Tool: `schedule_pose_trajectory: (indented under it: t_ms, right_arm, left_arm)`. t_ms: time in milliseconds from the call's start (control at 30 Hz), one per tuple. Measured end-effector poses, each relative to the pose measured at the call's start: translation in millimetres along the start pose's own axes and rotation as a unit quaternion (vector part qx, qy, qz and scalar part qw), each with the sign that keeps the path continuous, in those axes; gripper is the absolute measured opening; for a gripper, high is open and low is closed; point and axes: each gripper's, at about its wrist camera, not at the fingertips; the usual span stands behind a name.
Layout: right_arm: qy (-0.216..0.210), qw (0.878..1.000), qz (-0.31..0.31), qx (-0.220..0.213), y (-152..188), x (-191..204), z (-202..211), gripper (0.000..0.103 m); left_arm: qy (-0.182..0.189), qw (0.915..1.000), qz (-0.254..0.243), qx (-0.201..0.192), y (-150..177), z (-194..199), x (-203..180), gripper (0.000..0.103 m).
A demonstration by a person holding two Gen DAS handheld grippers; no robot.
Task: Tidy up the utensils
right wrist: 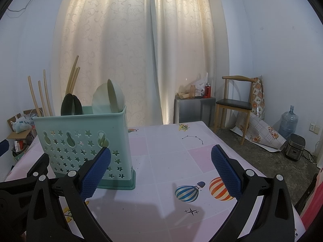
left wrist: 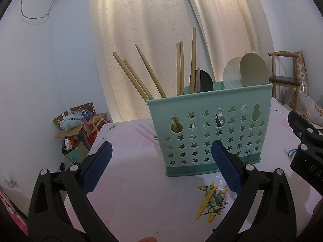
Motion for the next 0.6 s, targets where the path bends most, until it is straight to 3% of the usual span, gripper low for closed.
schedule_pose_trajectory:
  t_ms: [600]
  right_arm:
    - [0.000, 1.000, 0.000, 0.000, -0.2, 0.7, -0.4, 0.097]
  left_arm:
    - [0.000, 1.0000, 0.000, 0.000, -1.2, 0.5, -1.1, 0.095]
Point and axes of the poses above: each gripper's, at about its wrist camera, not at the fingertips, and z roughly against the way its jaws point, x to its left, y to its underside, and after that the axes turned 7 degrees about -y, right-handed
